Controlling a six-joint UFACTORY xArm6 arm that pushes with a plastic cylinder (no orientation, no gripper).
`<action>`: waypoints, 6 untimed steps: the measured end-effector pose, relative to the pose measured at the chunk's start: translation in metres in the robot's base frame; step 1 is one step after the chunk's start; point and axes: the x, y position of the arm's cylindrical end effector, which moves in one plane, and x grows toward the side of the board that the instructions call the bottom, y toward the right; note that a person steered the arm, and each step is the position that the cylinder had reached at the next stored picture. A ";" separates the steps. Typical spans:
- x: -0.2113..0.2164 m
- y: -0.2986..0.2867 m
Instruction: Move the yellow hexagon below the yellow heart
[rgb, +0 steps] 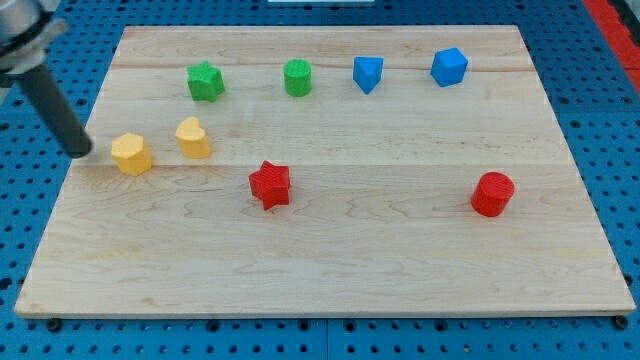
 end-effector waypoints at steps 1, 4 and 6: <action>0.001 0.042; 0.019 0.067; 0.032 0.075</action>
